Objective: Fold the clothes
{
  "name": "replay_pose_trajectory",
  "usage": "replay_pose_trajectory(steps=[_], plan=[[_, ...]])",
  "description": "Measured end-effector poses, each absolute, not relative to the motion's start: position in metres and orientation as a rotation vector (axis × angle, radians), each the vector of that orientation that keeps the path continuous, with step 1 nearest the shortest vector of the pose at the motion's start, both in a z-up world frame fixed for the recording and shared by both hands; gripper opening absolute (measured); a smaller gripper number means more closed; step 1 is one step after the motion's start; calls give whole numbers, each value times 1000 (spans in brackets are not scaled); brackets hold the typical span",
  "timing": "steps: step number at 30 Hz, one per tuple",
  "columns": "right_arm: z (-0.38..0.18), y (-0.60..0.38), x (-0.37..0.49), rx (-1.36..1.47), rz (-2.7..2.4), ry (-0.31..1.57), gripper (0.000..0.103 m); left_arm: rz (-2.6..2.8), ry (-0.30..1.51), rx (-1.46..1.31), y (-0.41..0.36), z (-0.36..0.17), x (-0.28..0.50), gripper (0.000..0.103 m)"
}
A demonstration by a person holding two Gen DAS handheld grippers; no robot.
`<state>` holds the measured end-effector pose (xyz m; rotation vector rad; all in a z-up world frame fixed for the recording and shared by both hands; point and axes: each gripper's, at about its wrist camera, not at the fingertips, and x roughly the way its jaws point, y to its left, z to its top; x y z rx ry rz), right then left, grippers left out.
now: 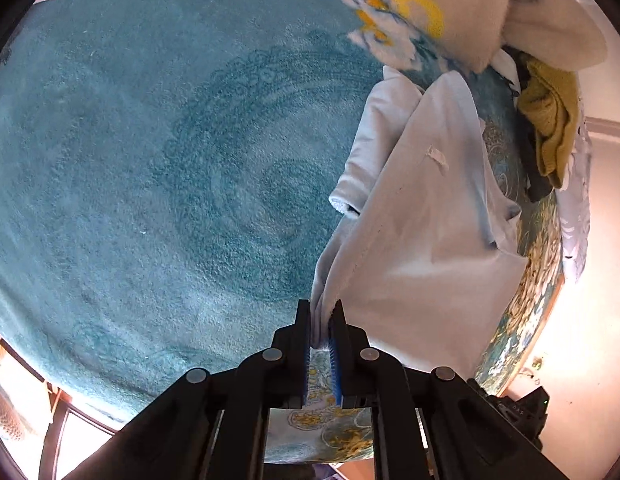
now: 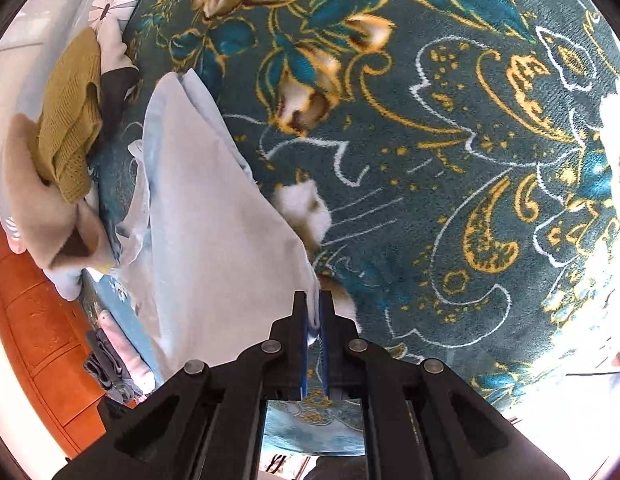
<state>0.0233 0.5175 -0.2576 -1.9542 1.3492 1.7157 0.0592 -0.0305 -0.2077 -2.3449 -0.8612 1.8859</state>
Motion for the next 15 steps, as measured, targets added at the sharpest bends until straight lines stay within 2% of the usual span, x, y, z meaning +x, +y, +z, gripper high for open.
replay_pose_trajectory(steps=[2, 6, 9, 11, 13, 14, 15], plan=[[-262, 519, 26, -1969, 1689, 1338, 5, 1841, -830, -2420, -33, -215, 64, 15], [-272, 521, 30, -1999, 1635, 1316, 6, 1844, -780, -2519, -47, -219, 68, 15], [-271, 527, 23, -2012, 1622, 1269, 7, 1927, -758, -2479, -56, -207, 49, 15], [-265, 533, 10, -2009, 1640, 1228, 7, 1992, -693, -2417, -52, -197, 24, 22], [-258, 537, -17, -1995, 1687, 1222, 8, 2028, -590, -2359, -39, -192, -6, 39], [-255, 537, -33, -1991, 1713, 1215, 10, 2041, -538, -2330, -32, -190, -21, 41], [-252, 537, -51, -1990, 1743, 1204, 18, 2041, -486, -2303, -22, -190, -36, 44]])
